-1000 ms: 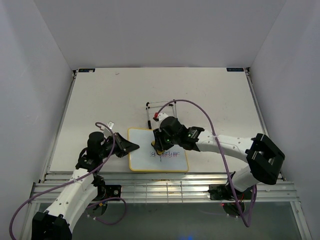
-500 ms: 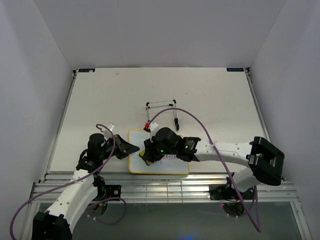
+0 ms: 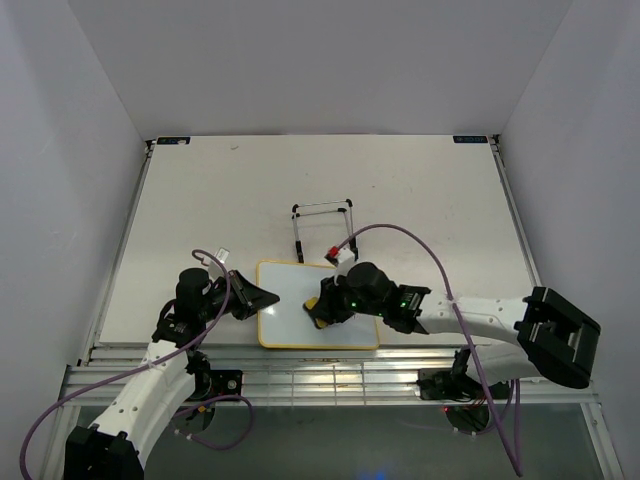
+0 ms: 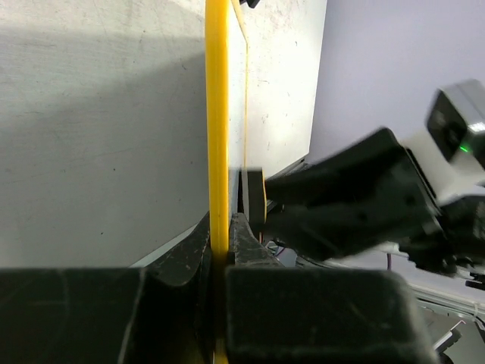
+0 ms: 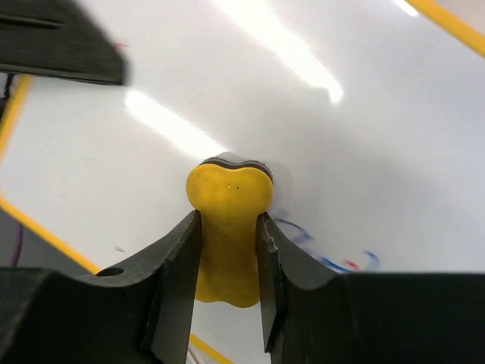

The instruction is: Erase the whiteboard

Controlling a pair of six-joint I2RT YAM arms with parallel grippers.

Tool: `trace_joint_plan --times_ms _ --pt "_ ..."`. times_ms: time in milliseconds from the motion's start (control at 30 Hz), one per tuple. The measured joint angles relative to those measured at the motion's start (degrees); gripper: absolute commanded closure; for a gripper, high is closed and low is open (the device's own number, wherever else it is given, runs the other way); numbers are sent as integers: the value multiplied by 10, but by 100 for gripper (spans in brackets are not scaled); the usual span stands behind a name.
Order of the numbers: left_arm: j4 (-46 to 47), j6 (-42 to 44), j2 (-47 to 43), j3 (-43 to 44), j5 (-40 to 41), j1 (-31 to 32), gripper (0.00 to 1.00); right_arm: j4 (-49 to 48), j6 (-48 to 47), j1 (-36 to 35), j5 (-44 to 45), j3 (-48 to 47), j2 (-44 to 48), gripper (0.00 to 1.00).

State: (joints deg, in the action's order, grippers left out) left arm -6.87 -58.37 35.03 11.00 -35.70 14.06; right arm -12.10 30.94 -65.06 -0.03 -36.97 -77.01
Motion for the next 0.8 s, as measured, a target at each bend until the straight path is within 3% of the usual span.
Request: trace_joint_plan --times_ms 233,400,667,800 --pt "-41 13 -7 30 17 2 100 -41 44 135 -23 146 89 85" --pt "-62 18 -11 41 26 3 100 -39 61 226 -60 188 102 86" --pt "-62 18 -10 41 26 3 100 -27 50 251 -91 188 101 86" --pt "-53 17 -7 38 21 2 100 -23 43 217 -80 176 99 86"
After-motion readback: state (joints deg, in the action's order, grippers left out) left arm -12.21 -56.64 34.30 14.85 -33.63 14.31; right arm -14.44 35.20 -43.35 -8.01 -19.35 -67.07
